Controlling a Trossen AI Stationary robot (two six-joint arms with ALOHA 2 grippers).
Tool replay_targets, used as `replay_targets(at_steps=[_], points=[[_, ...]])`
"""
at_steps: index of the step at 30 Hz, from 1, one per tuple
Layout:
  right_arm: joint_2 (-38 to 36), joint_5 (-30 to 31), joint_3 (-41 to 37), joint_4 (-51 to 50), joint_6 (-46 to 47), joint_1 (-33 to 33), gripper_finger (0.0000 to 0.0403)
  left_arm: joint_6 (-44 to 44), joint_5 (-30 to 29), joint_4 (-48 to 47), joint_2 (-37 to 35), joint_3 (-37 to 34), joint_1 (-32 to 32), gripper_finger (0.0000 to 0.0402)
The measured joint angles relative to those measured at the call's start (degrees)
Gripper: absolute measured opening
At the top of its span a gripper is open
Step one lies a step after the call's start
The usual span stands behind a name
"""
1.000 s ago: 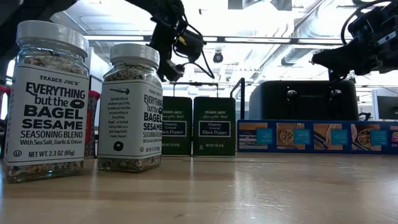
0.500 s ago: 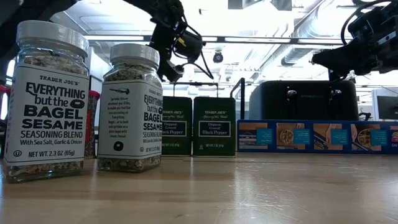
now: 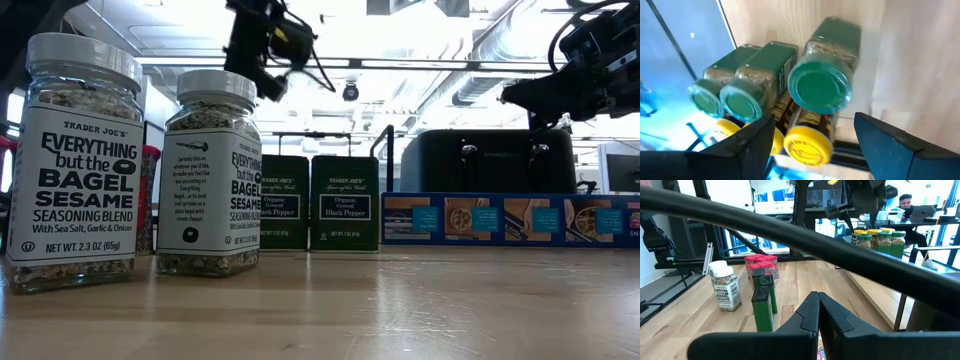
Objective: Shelf spices
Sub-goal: Put the green seasoning bottle on the shelf aligned with the other green seasoning bottles
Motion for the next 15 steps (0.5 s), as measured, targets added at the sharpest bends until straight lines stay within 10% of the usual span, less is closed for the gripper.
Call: replay_targets(at_steps=[8,15], points=[[0.0,0.0,0.0,0.0,0.0,0.0,0.0000,-4.8,18.4,9.7,-2.8,0.0,1.6,0.0220],[0.0,0.0,0.0,0.0,0.0,0.0,0.0000,-3.2,19.4,11.4,-0.3,0.0,3.7,0.0105]])
